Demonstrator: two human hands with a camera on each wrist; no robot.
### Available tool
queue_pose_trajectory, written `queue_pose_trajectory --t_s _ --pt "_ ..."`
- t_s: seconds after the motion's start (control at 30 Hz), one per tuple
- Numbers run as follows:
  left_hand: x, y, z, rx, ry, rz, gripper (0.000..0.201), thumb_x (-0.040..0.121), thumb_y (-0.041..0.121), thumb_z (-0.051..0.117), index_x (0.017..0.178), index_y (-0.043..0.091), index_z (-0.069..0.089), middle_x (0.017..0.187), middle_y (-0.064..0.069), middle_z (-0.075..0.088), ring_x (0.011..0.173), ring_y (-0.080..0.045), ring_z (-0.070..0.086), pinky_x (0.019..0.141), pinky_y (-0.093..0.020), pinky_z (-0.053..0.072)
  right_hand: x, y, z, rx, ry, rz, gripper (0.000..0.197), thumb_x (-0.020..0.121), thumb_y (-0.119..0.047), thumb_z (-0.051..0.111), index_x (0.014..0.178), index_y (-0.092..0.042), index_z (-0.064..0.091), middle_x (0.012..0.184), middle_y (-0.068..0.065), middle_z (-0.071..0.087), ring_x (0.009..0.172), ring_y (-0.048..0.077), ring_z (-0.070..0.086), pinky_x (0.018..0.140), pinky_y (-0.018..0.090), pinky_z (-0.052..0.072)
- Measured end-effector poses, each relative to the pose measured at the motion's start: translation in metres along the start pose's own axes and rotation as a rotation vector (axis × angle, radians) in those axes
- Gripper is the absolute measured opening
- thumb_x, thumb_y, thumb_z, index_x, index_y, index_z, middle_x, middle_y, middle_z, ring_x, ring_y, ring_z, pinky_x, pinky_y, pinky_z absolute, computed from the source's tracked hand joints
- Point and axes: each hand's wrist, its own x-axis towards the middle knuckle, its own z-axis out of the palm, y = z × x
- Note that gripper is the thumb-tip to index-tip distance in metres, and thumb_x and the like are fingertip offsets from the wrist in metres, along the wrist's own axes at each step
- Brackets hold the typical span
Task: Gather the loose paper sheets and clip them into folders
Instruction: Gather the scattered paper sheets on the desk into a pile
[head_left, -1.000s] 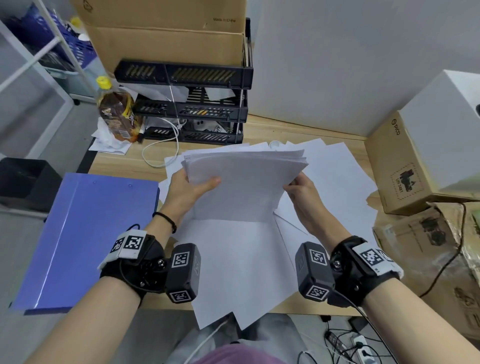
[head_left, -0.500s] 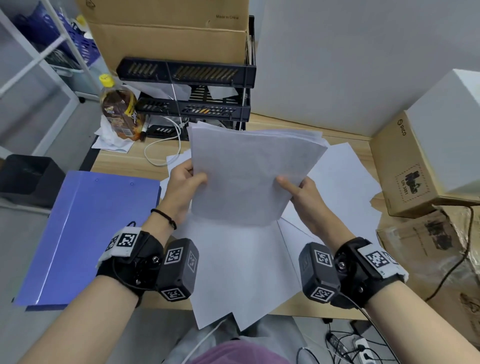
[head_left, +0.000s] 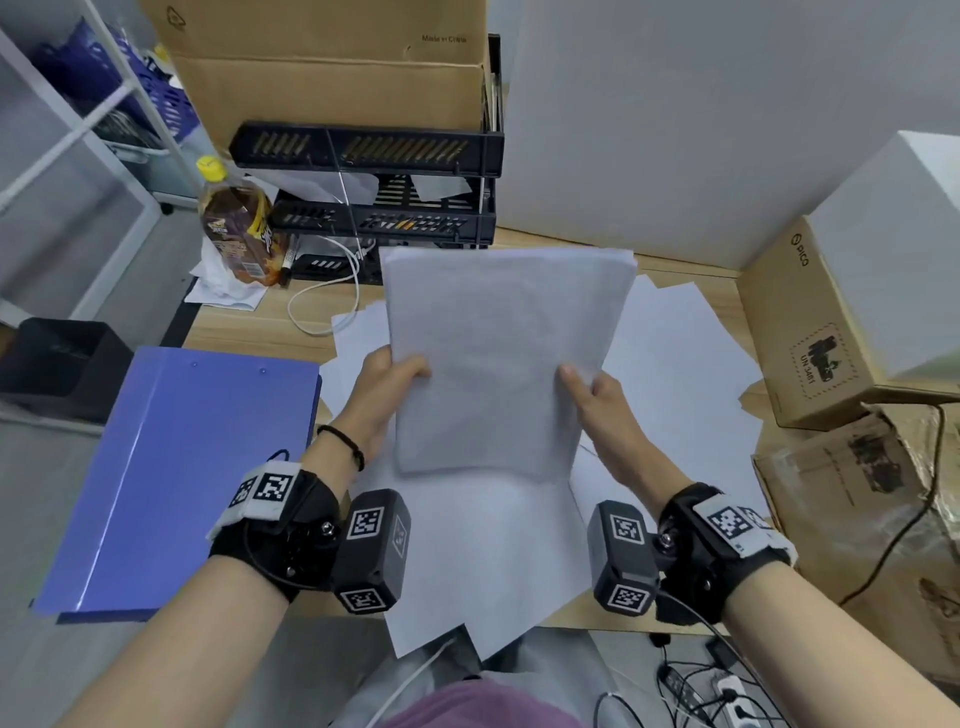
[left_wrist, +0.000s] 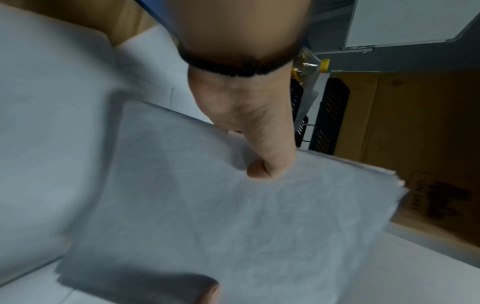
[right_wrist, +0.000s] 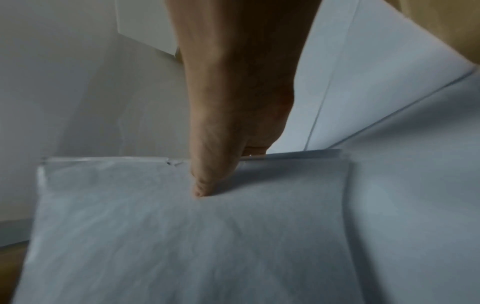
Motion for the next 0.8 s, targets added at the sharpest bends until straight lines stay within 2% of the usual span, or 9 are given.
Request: queue_pose_trajectory --t_s 0.1,0.2,0.27,0.33,0.47,0.57,0.63,0.7,0.8 --pt "0.005 0.013 -0.003 -0.02 -0.003 0.113 0.032 0.086 0.0 0.051 0.113 0.014 0.06 0.099 0.002 0.07 0.084 -0.01 0.065 0.07 -0.018 0.052 0.0 -0.008 -0.011 -0.087 0.027 -0.019 0.028 0.1 -0.032 0.049 0.12 -0.017 0.061 0.113 -0.005 0.07 0.099 0.009 0.068 0.083 0.025 0.055" --pt "0.013 0.018 -0.009 -0.015 0.118 0.204 0.041 0.087 0.006 0.061 0.123 0.021 0.05 0.105 0.007 0.065 0.085 0.004 0.064 0.072 -0.012 0.048 -0.008 0.001 -0.019 -0.199 -0.027 0.057 0.026 0.101 -0.029 0.048 0.11 -0.01 0.063 0.102 0.001 0.071 0.086 0.015 0.068 0.073 0.026 0.054" --pt "0.016 0.015 -0.014 0.177 0.154 0.279 0.043 0.084 0.021 0.07 0.122 0.028 0.05 0.111 0.01 0.062 0.096 0.005 0.06 0.08 -0.01 0.045 -0.015 0.014 -0.021 -0.3 -0.101 0.076 0.023 0.1 -0.03 0.048 0.095 -0.012 0.063 0.087 -0.001 0.067 0.074 0.013 0.062 0.067 0.026 0.048" --pt "0.017 0.007 -0.017 0.445 0.059 0.315 0.045 0.078 0.036 0.076 0.117 0.032 0.056 0.115 0.013 0.062 0.11 -0.003 0.054 0.092 -0.019 0.041 -0.021 0.025 -0.021 -0.413 -0.185 0.062 0.025 0.1 -0.029 0.048 0.079 -0.015 0.053 0.074 -0.005 0.053 0.066 0.011 0.048 0.064 0.027 0.039" --pt "0.014 -0.009 -0.002 0.779 -0.354 0.188 0.032 0.079 0.032 0.075 0.107 0.026 0.061 0.105 0.01 0.066 0.098 -0.004 0.06 0.081 -0.026 0.043 -0.028 0.025 -0.017 -0.486 -0.298 0.05 0.032 0.099 -0.027 0.05 0.07 -0.018 0.039 0.068 -0.006 0.043 0.06 0.008 0.039 0.06 0.025 0.032" --pt "0.015 -0.018 0.004 0.739 -0.33 0.166 0.023 0.08 0.031 0.073 0.093 0.013 0.067 0.094 -0.003 0.07 0.09 -0.021 0.065 0.082 -0.04 0.05 -0.028 0.023 -0.027 -0.473 -0.312 0.07 0.037 0.097 -0.032 0.054 0.066 -0.019 0.04 0.064 -0.007 0.043 0.058 0.01 0.039 0.058 0.026 0.031" --pt "0.014 -0.023 0.004 0.666 -0.363 0.097 0.021 0.085 0.027 0.071 0.099 0.012 0.069 0.101 -0.002 0.072 0.096 -0.018 0.066 0.088 -0.037 0.051 -0.029 0.025 -0.04 -0.435 -0.303 0.091 0.039 0.095 -0.036 0.058 0.066 -0.012 0.047 0.066 -0.004 0.049 0.06 0.012 0.044 0.059 0.026 0.034" --pt "0.011 -0.029 0.003 0.577 -0.352 0.02 0.022 0.088 0.024 0.067 0.109 0.015 0.067 0.11 0.002 0.07 0.101 -0.014 0.065 0.089 -0.032 0.05 -0.031 0.029 -0.053 -0.37 -0.291 0.132 0.035 0.093 -0.035 0.062 0.079 -0.003 0.06 0.071 -0.001 0.057 0.063 0.014 0.053 0.061 0.026 0.041" --pt "0.006 -0.037 0.001 0.407 -0.265 -0.083 0.024 0.09 0.021 0.065 0.113 0.02 0.065 0.113 0.003 0.07 0.103 -0.019 0.067 0.09 -0.036 0.053 -0.037 0.039 -0.074 -0.194 -0.249 0.2 0.016 0.088 -0.025 0.07 0.095 -0.011 0.07 0.081 0.0 0.074 0.071 0.015 0.068 0.065 0.024 0.052"
